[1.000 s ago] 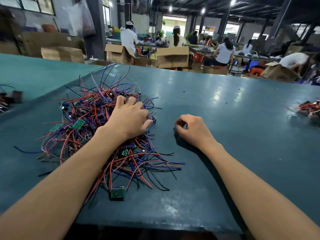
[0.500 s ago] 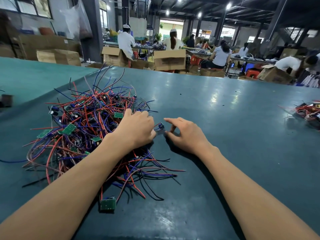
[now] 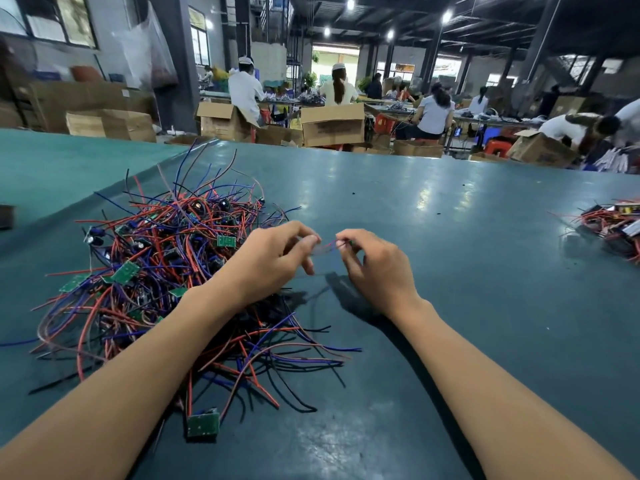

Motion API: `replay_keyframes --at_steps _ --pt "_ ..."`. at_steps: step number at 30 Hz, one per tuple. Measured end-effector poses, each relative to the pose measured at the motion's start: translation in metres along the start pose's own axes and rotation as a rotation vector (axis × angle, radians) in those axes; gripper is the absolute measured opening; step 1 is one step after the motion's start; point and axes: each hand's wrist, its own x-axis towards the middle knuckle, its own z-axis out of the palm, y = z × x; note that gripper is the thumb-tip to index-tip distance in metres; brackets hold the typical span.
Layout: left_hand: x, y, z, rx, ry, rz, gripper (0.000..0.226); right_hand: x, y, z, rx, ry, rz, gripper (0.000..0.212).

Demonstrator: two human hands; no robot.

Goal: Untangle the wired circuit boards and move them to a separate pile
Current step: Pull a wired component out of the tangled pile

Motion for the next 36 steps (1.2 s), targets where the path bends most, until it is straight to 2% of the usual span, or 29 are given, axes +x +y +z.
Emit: replay_keyframes --at_steps 3,6,10,12,17,22,27,31,36 --pt "0.001 -0.003 -0.004 -0.161 0.042 -0.092 0.017 0.003 0.002 -0.005 0.175 0.019 0.272 0.012" --pt "0.003 -0.004 -0.004 -0.335 0.099 -0.194 0.020 0.004 -0.001 -0.010 0.415 0.056 0.426 0.016" --pt "0.003 -0.008 -0.002 -0.139 0.226 -0.169 0.010 0.005 -0.013 -0.016 0.813 -0.004 0.599 0.020" --pt "0.002 -0.009 -0.001 -0.062 0.262 -0.147 0.010 0.005 -0.017 -0.017 0.919 -0.068 0.640 0.018" --pt "0.002 -0.006 -0.001 -0.268 0.192 -0.200 0.021 0.003 -0.020 -0.013 0.972 -0.195 0.641 0.017" --pt "-0.001 0.005 -0.002 -0.703 0.063 -0.364 0.036 0.000 -0.026 -0.012 0.943 -0.300 0.589 0.016" --pt "-0.002 0.008 0.002 -0.622 -0.035 -0.477 0.039 0.000 -0.030 -0.012 0.927 -0.287 0.484 0.016" --pt "-0.002 0.012 0.003 -0.667 -0.202 -0.521 0.026 -0.001 -0.031 -0.012 0.854 -0.283 0.430 0.016" --pt "-0.003 0.013 -0.001 -0.730 -0.273 -0.548 0.027 -0.003 -0.026 -0.011 0.866 -0.302 0.468 0.012"
